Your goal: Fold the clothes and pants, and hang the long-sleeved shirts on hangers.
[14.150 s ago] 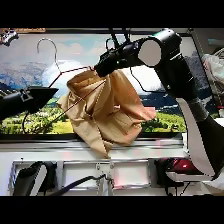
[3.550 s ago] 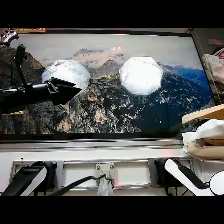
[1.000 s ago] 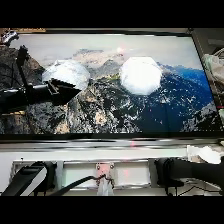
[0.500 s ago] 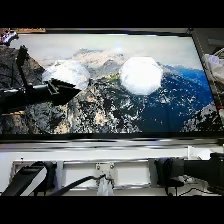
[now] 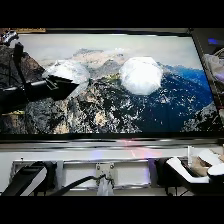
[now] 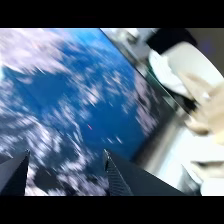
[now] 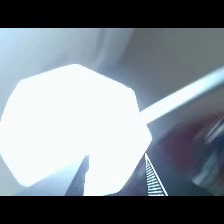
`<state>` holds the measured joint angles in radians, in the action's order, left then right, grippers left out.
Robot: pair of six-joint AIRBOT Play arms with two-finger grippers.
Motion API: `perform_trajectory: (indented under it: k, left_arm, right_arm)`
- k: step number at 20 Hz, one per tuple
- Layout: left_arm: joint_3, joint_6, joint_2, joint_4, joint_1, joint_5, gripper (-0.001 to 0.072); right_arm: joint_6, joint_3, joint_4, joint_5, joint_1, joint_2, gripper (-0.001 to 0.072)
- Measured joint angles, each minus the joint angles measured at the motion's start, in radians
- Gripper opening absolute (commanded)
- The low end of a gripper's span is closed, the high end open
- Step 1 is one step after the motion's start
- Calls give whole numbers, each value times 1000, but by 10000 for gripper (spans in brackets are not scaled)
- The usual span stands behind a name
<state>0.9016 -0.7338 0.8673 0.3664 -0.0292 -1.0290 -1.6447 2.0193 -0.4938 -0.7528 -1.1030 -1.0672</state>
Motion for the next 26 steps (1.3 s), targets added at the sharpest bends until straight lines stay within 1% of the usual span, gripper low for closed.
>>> perform_trajectory:
  k: [4, 8, 10, 12, 15, 17, 19, 21, 26]
  left_arm:
    - [48, -16, 0, 13, 0, 87, 472]
    - [203, -53, 0, 117, -11, 126, 471]
    - [292, -64, -1, 196, -31, 149, 472]
    - [351, -71, -2, 257, -52, 169, 472]
    - [391, -76, -2, 302, -68, 170, 472]
    - [402, -76, -2, 317, -72, 167, 472]
    - [408, -78, -1, 325, -75, 164, 472]
    - [410, -79, -1, 331, -76, 163, 472]
    - [413, -79, -1, 335, -76, 162, 472]
  right_arm:
    - [58, -10, -177, -149, 474, -98, 419]
    - [201, -103, -377, -365, 854, -131, 419]
    - [267, -183, -451, -404, 1005, -115, 419]
    - [312, -263, -512, -389, 1120, -90, 417]
    - [348, -340, -587, -395, 1216, -73, 417]
    - [357, -373, -614, -467, 1246, -69, 417]
    - [365, -391, -629, -541, 1261, -66, 417]
    - [369, -399, -637, -585, 1269, -64, 417]
    - [372, -408, -646, -626, 1276, -63, 417]
